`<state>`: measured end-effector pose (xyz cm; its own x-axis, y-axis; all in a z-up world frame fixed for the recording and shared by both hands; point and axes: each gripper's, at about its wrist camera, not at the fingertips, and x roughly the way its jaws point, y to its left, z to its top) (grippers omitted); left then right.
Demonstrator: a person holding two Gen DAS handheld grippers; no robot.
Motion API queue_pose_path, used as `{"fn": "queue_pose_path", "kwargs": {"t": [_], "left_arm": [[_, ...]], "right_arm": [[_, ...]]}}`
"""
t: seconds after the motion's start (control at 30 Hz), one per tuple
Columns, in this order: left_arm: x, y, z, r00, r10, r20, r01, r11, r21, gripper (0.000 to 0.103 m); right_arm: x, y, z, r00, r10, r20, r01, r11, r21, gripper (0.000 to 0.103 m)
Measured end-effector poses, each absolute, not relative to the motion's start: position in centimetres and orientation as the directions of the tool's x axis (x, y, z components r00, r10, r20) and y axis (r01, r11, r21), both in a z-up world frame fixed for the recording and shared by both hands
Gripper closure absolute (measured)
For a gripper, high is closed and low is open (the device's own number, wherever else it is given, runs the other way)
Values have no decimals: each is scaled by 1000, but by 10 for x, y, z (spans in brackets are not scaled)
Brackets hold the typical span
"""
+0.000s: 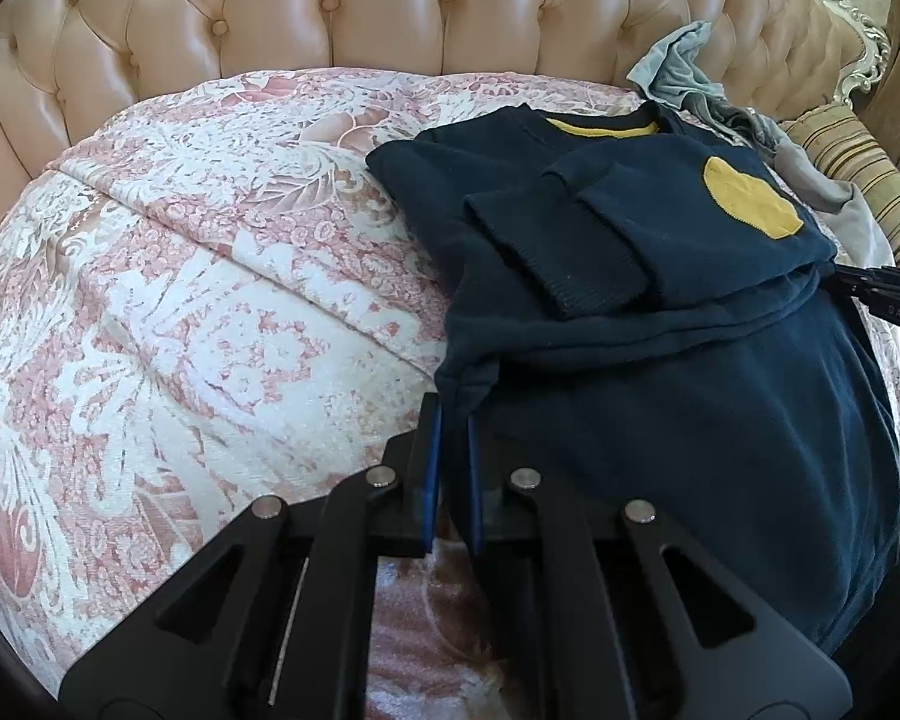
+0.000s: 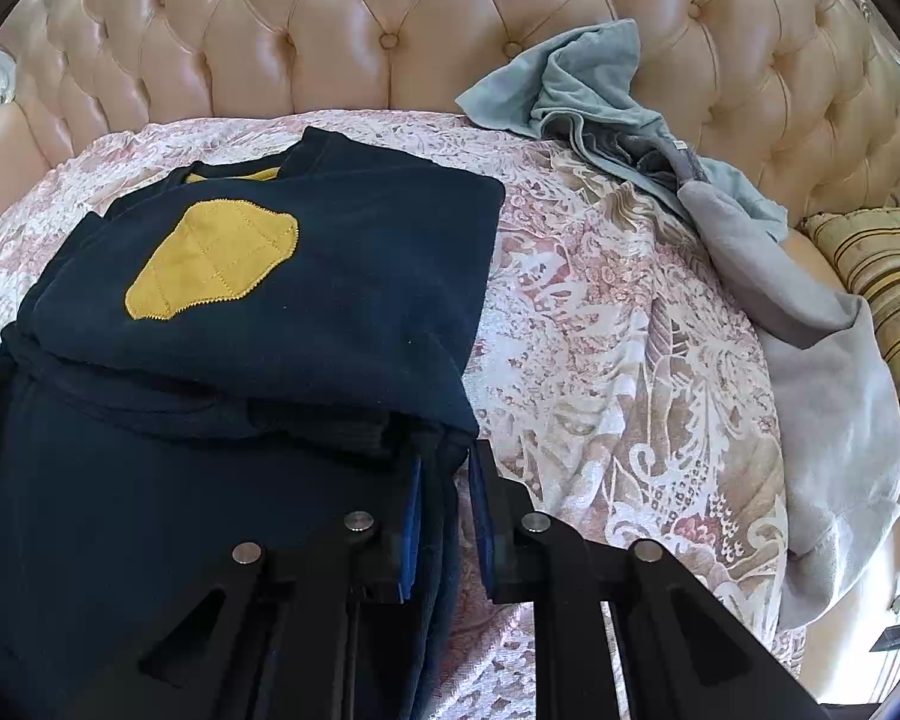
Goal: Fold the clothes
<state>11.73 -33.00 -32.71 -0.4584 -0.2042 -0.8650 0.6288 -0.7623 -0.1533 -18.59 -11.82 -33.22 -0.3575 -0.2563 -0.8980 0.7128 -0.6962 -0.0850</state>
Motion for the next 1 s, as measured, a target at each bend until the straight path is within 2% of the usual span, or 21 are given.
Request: {"fn": "queue_pose_path", "kwargs": {"t": [0.57,0.63,0.67,0.7,0.9,1.0], "left_arm": [[125,-337,-323,-473,-181,-862,658,-723,-209,92],[132,-337,-316,-487,-177,-855,664,-712,-230,90],[137,-336,-311,-496,-179,-850,664,-709,-238,89],[143,-335,-306,-504,-180,-845,665,-705,-246,87],[195,-325,-280,-532,-208,-821,685,-675,-273,86],[221,-316,-279,-523,-221,-823,690,-677,-257,86]], "right_arm": [[-188,-116,-332,-346,-260,-902,712,-698,-72,88],[-188,-113,-329,-340,-264,-903,709,-702,-62,81],[-188,-109,-326,-343,-260,-902,705,-706,-65,72],[-187,-105,-322,-349,-255,-902,699,-712,-70,70],[-168,-62,-293,-409,-243,-880,653,-751,-96,70],[-148,-34,-285,-389,-275,-879,632,-774,-37,70]]}}
